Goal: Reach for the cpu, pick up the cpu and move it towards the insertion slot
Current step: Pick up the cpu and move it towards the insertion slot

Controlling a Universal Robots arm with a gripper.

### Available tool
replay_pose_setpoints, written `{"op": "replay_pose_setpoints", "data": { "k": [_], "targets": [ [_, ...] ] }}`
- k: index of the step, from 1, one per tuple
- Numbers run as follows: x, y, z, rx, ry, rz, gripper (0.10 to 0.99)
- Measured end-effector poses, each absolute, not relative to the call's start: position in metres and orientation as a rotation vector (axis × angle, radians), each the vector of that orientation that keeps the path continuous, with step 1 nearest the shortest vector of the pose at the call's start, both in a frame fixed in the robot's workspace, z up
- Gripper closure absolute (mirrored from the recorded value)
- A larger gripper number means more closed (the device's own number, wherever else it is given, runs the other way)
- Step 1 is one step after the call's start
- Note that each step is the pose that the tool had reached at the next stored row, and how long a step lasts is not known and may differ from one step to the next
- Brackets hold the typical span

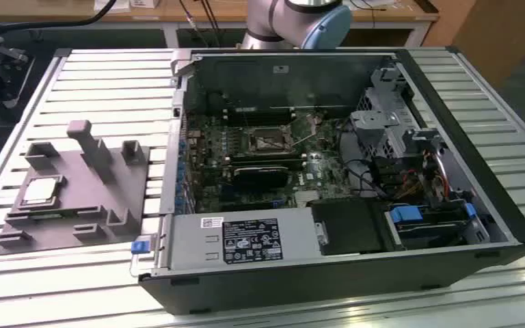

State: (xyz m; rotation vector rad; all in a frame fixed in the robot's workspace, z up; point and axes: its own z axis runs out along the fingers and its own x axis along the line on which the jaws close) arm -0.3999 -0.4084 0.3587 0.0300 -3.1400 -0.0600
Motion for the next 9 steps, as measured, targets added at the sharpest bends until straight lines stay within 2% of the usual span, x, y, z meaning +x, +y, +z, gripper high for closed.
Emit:
{"op": "replay_pose_setpoints", "data": {
  "k": [9],
  "targets": [
    [-0.3999, -0.4084, 0.3587, 0.030, -3.140, -0.060, 0.980]
  ]
}}
